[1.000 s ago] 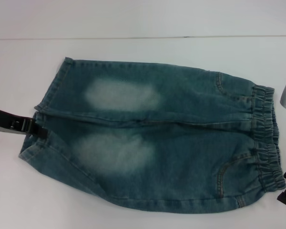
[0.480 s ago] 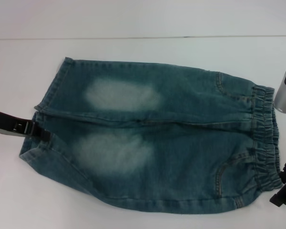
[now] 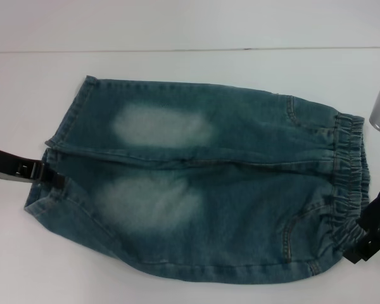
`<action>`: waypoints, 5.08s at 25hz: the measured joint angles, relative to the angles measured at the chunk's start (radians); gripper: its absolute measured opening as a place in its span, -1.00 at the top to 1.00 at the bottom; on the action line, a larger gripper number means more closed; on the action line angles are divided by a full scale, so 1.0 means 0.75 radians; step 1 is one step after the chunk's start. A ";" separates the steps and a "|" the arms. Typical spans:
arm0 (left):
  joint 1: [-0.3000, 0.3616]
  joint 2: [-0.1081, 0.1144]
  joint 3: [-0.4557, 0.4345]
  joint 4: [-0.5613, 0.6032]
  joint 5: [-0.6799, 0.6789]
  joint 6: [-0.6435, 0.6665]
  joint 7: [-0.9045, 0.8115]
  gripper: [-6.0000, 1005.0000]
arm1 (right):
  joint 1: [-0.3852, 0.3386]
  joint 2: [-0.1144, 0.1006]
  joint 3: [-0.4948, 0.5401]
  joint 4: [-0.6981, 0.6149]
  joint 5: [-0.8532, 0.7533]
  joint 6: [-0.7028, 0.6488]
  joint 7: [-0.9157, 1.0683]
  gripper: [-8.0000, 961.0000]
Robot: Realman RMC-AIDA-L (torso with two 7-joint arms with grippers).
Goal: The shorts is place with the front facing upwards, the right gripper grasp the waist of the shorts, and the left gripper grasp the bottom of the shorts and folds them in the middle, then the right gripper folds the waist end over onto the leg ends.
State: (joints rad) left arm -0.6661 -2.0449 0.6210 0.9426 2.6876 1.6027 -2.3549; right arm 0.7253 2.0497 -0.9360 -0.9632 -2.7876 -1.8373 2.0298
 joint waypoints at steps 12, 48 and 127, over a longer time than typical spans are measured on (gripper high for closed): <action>-0.011 0.008 -0.003 0.000 0.000 -0.003 0.000 0.96 | 0.007 0.002 -0.002 -0.013 -0.003 -0.024 -0.025 -0.04; -0.037 0.014 -0.175 -0.071 -0.335 -0.387 0.042 0.96 | -0.333 -0.106 0.744 0.561 0.875 0.298 -0.539 0.91; -0.119 -0.126 0.154 -0.367 -0.418 -1.379 0.197 -0.19 | -0.233 -0.080 0.622 0.718 1.105 1.036 -0.493 -0.48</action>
State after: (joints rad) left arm -0.7552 -2.1395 0.7364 0.6674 2.3742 0.5687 -2.2069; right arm 0.5504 1.9894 -0.4693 -0.4246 -1.9591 -1.0605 1.6603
